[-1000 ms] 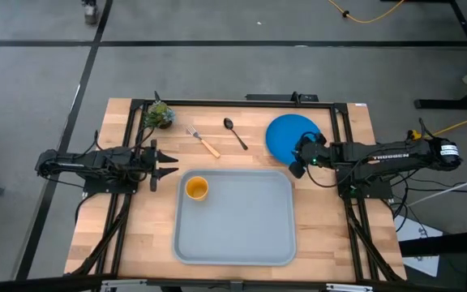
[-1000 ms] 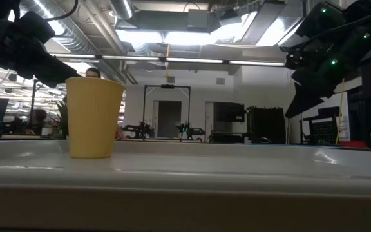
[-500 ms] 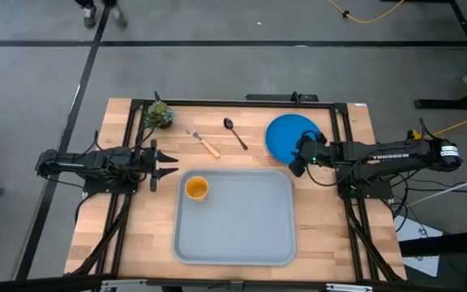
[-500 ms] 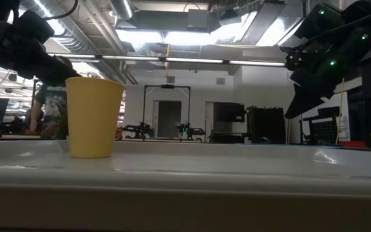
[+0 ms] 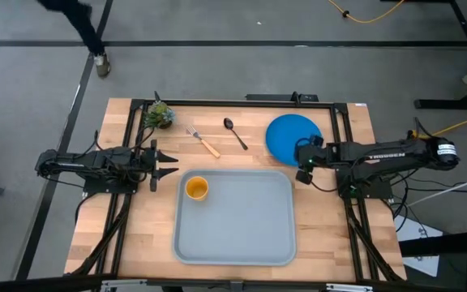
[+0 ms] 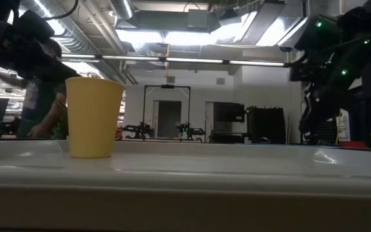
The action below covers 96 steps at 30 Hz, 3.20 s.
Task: Pick and place plate/cup/fork/spoon on tray
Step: Put the blue plate on the gray tray to the bottom right of the yellow cup
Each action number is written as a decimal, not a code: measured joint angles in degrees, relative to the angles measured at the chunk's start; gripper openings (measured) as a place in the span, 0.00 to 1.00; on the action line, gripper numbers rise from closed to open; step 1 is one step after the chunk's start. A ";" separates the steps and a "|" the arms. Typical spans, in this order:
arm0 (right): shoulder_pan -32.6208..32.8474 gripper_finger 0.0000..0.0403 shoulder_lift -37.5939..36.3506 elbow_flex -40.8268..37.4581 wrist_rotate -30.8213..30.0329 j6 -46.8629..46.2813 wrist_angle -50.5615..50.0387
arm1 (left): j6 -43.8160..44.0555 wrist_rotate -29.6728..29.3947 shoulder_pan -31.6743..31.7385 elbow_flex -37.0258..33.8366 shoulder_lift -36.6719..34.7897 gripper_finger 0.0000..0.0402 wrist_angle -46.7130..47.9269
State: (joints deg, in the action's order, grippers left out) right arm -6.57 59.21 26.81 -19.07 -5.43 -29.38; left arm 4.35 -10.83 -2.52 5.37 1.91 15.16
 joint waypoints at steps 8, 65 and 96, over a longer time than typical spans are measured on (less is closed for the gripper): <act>0.00 0.33 7.90 0.00 3.70 1.45 0.91 | -0.01 0.04 -0.02 -0.01 -0.02 0.36 0.02; 43.94 0.01 29.75 49.17 -3.16 -16.20 -16.48 | -0.04 1.53 0.00 -0.01 -0.04 0.36 0.04; 51.67 0.13 46.08 54.42 -5.28 -9.06 -13.25 | -0.06 1.31 0.00 -0.02 -0.04 0.36 0.04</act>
State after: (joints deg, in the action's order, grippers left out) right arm 45.10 105.30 81.23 -24.36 -14.49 -42.63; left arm 4.29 -9.52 -2.52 5.36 1.87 15.19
